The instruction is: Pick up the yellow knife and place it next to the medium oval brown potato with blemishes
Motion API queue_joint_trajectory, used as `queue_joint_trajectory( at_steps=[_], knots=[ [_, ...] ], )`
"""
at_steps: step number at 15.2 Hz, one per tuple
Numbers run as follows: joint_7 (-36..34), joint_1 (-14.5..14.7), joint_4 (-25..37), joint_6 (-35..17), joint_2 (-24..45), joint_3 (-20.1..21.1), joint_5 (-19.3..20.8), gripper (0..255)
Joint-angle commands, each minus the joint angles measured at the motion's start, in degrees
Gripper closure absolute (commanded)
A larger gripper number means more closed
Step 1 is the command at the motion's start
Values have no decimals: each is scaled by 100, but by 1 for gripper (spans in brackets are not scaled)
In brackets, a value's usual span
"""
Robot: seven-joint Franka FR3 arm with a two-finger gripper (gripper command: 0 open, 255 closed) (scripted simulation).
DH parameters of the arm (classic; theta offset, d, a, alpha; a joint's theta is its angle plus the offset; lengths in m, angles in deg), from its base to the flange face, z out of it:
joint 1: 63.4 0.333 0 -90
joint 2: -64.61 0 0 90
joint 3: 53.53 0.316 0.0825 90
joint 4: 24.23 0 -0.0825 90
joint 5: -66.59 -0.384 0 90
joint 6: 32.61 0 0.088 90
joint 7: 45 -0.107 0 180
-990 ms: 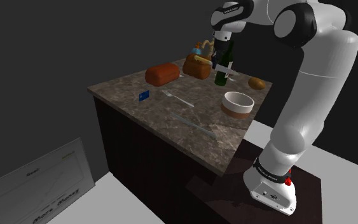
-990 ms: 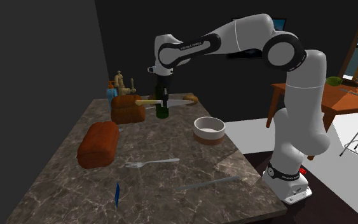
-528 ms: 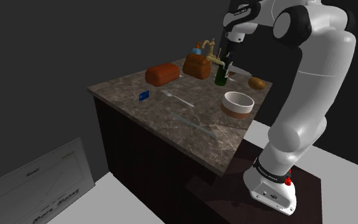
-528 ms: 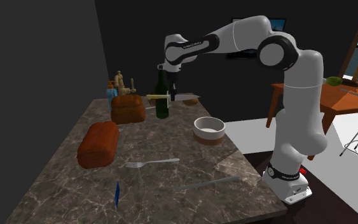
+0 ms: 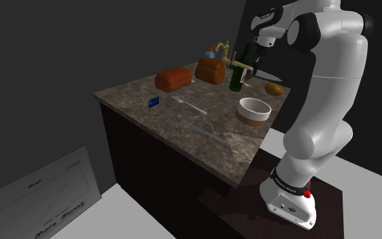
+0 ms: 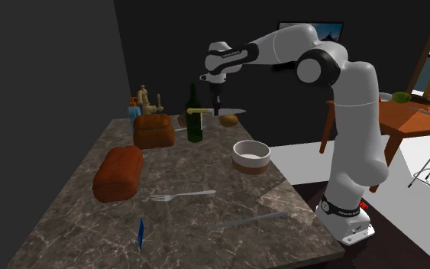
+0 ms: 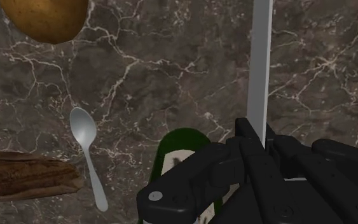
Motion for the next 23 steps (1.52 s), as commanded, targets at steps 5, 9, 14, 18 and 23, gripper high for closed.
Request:
queue_joint_trajectory(
  at_steps=[5, 9, 14, 18, 23],
  knots=[
    [129, -44, -350, -405, 70, -3, -57, 255],
    [166, -45, -570, -684, 140, 17, -107, 255],
    [222, -56, -811, -1023, 255, 49, -186, 255],
    [274, -72, -977, -1286, 367, 81, -261, 255],
    [348, -101, -1153, -1604, 530, 130, -370, 255]
  ],
)
